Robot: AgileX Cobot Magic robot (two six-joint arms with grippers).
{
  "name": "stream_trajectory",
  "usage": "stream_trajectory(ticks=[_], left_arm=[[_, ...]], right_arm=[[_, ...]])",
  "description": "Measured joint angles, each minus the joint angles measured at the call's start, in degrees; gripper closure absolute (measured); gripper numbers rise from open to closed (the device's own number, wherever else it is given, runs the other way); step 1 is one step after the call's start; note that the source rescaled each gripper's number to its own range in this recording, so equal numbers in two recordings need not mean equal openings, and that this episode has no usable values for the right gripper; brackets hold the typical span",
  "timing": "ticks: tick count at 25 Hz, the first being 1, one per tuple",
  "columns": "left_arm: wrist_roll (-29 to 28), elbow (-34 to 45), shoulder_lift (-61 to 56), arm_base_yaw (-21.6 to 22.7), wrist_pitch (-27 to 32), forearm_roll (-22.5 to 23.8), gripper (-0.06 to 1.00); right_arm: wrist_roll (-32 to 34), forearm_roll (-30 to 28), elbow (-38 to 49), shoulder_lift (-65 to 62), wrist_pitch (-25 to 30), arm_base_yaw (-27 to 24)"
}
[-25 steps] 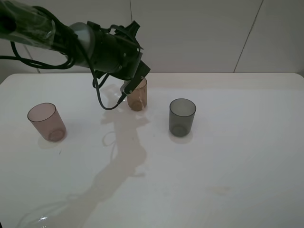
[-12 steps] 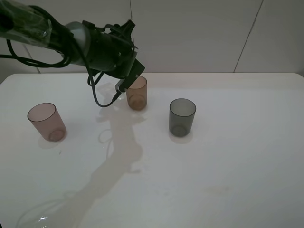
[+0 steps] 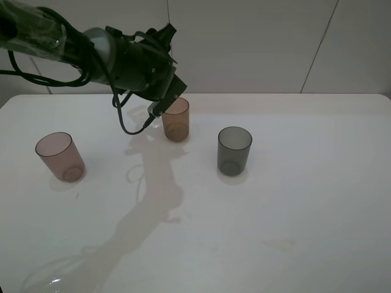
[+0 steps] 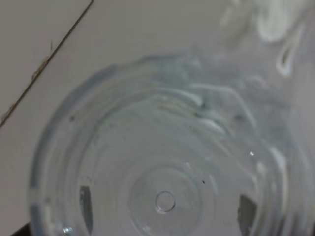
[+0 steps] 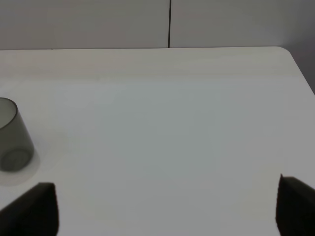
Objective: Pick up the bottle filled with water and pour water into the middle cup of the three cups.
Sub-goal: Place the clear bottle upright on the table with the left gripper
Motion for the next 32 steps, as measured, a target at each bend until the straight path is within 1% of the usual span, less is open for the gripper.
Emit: stream_trajectory(ticks=[11,32], left_arm=[[-0.3,0.0,0.7,0.0,-0.1,2.4,0.94],[-0.3,0.0,0.7,0.0,0.5,2.7,0.94]], right_arm=[[0.0,0.0,0.0,0.0,0.0,0.0],[0.0,0.0,0.0,0.0,0.0,0.0]])
